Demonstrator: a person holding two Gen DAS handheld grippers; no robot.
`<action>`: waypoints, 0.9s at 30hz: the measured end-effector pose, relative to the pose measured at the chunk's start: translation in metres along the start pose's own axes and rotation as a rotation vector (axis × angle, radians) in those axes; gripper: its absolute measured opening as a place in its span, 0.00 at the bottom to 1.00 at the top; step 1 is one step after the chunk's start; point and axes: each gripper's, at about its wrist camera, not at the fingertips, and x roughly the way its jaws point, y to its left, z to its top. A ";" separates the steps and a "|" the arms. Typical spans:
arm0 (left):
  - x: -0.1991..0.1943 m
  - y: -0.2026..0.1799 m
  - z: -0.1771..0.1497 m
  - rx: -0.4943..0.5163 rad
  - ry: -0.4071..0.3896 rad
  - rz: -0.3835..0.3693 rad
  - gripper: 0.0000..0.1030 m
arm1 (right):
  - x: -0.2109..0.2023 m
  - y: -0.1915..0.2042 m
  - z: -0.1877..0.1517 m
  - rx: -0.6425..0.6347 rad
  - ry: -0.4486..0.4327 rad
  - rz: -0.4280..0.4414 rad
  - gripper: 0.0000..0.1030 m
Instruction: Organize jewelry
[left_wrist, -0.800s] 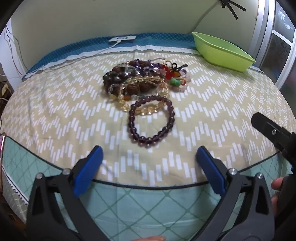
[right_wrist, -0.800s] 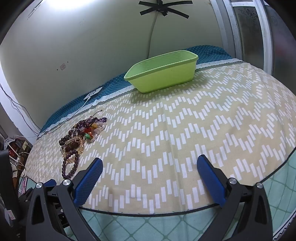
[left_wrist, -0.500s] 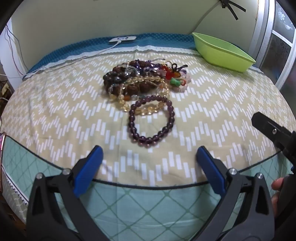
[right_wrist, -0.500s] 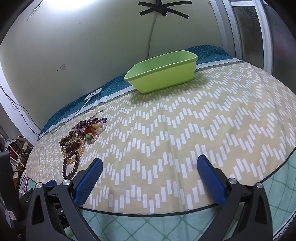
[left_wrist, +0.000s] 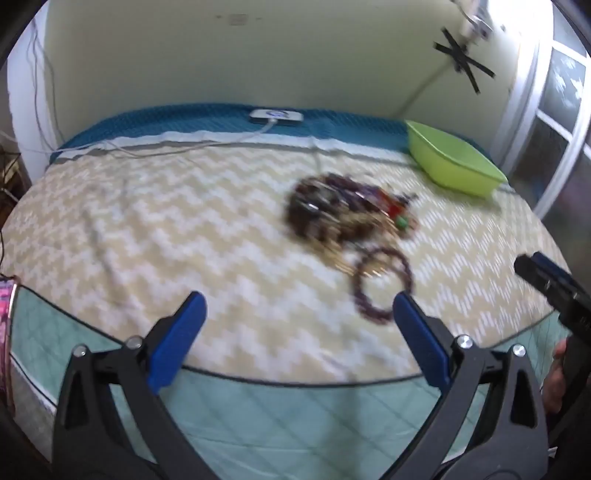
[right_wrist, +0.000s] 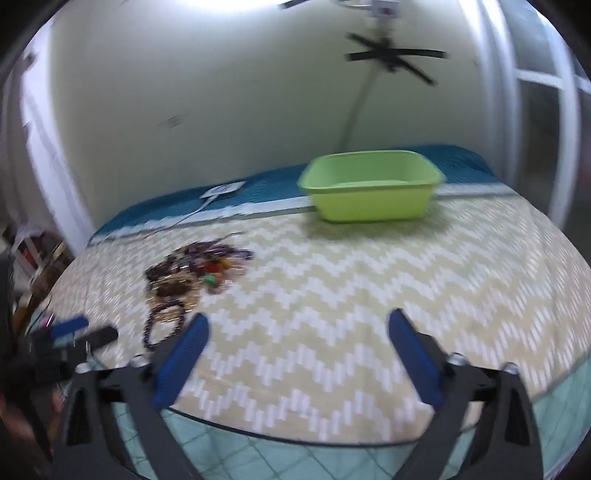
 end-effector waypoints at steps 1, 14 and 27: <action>0.002 0.005 0.002 -0.012 0.006 -0.010 0.86 | 0.006 0.006 0.004 -0.033 0.026 0.036 0.46; 0.059 -0.012 0.023 -0.013 0.157 -0.244 0.31 | 0.064 0.051 0.022 -0.118 0.226 0.350 0.08; 0.063 -0.009 0.026 -0.073 0.177 -0.392 0.06 | 0.084 0.065 0.013 -0.212 0.290 0.340 0.00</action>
